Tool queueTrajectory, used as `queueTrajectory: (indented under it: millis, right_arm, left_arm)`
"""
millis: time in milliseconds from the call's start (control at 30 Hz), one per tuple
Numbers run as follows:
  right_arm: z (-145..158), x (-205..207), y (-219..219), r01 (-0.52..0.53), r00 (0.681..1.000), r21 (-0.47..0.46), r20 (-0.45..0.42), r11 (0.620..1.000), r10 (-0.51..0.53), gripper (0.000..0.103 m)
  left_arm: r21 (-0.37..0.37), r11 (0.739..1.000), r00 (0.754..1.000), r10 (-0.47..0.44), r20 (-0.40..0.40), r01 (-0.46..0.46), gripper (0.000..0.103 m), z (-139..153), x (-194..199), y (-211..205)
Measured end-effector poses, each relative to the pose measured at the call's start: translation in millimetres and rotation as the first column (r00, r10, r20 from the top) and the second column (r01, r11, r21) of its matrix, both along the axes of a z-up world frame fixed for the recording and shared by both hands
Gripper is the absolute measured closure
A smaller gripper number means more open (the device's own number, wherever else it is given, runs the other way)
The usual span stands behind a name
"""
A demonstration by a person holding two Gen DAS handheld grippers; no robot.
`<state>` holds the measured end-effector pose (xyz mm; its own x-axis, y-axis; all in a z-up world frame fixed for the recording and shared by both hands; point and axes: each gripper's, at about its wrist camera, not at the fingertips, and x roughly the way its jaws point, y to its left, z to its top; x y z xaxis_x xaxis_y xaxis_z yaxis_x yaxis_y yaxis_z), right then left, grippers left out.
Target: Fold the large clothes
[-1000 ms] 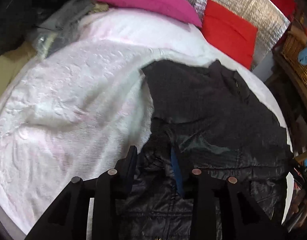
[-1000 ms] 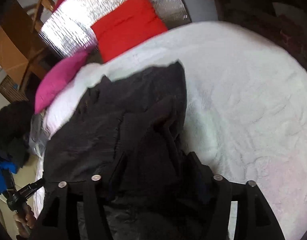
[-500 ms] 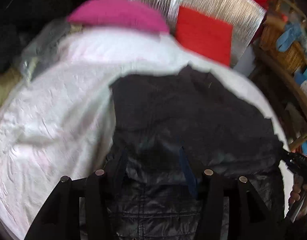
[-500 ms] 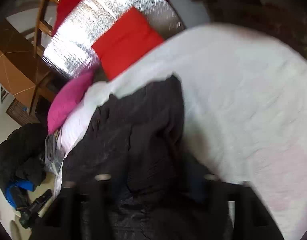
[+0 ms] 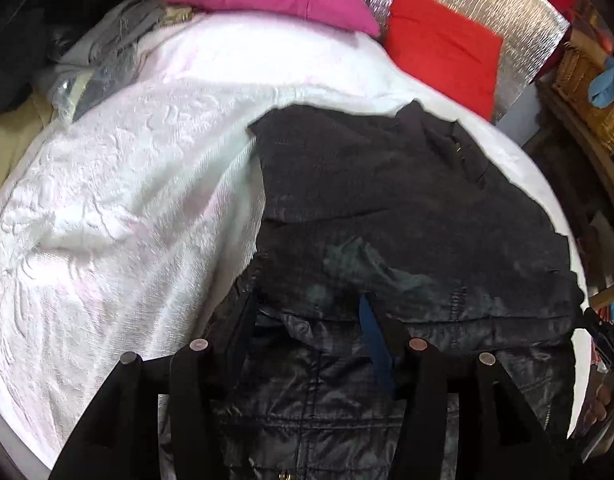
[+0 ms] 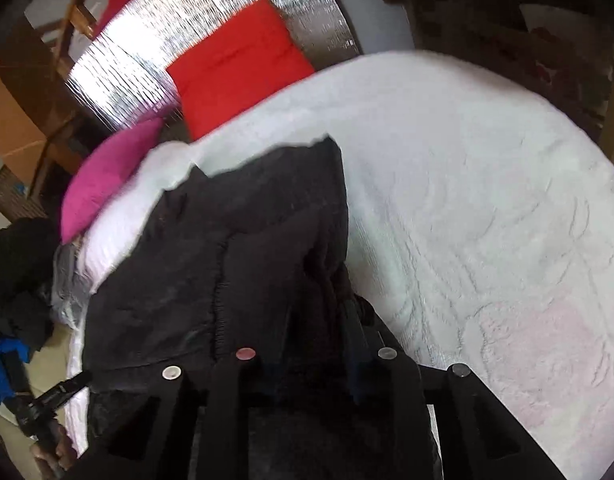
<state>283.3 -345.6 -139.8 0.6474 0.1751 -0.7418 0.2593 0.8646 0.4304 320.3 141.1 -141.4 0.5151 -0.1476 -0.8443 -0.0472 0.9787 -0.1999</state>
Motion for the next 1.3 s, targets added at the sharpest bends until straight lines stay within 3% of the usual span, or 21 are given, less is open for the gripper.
queueTrajectory:
  millis: [100, 200, 300, 467, 633, 733, 833, 933, 1067, 1167, 1267, 1300]
  right_arm:
    - [9.1, -13.3, -4.7, -0.011, 0.999, 0.012, 0.035, 1.0, 0.01, 0.068]
    - [12.4, -31.8, -11.9, -0.002, 0.999, 0.044, 0.055, 0.999, 0.0, 0.031]
    - [18.7, -59.3, -17.2, -0.004, 0.995, 0.068, 0.102, 0.998, -0.003, 0.03]
    - [17.3, -107.6, -15.2, -0.035, 0.994, 0.072, 0.105, 0.997, 0.027, 0.03]
    - [9.3, -162.5, -4.8, -0.098, 0.99, 0.041, 0.111, 0.994, 0.093, 0.03]
    - [2.7, -190.6, 0.8, -0.13, 0.987, 0.051, 0.099, 0.99, 0.125, 0.03]
    - [-6.4, -220.0, 13.1, -0.171, 0.984, 0.081, 0.063, 0.982, 0.167, 0.03]
    - [-14.8, -239.0, 29.3, -0.219, 0.976, 0.094, 0.018, 0.971, 0.218, 0.03]
    - [-32.0, -253.0, 54.7, -0.274, 0.952, 0.067, -0.123, 0.959, 0.281, 0.03]
    - [-43.4, -249.0, 68.0, -0.285, 0.936, 0.057, -0.199, 0.957, 0.291, 0.03]
    - [-61.5, -239.6, 77.5, -0.284, 0.924, 0.058, -0.25, 0.957, 0.289, 0.03]
    - [-69.5, -235.3, 81.0, -0.279, 0.918, 0.064, -0.275, 0.958, 0.286, 0.03]
  left_arm:
    - [0.019, 1.0, 0.999, -0.008, 0.047, 0.007, 0.042, 14.0, -16.9, 5.1]
    - [0.031, 0.999, 0.997, -0.019, 0.076, 0.017, 0.038, 21.4, -36.6, 11.7]
    - [0.063, 0.998, 0.996, -0.02, 0.085, 0.014, 0.033, 21.1, -59.1, 21.7]
    - [0.078, 0.997, 0.995, 0.009, 0.096, -0.017, 0.029, 16.3, -110.0, 47.9]
    - [0.113, 0.989, 0.99, 0.083, 0.118, -0.096, 0.025, -10.7, -180.0, 70.9]
    - [0.077, 0.989, 0.991, 0.119, 0.069, -0.124, 0.025, -29.1, -220.4, 80.1]
    - [-0.035, 0.993, 0.994, 0.11, -0.026, -0.111, 0.025, -52.6, -251.1, 83.0]
    - [-0.091, 0.993, 0.991, 0.068, -0.117, -0.079, 0.025, -70.2, -261.8, 72.9]
    - [-0.144, 0.99, 0.98, -0.018, -0.199, -0.01, 0.025, -90.4, -261.4, 54.1]
    - [-0.129, 0.992, 0.972, -0.029, -0.233, -0.002, 0.025, -102.1, -259.3, 50.1]
    - [-0.127, 0.992, 0.964, -0.028, -0.265, -0.006, 0.032, -112.3, -259.5, 52.2]
    - [-0.144, 0.99, 0.961, -0.043, -0.272, 0.003, 0.051, -114.8, -258.8, 51.5]
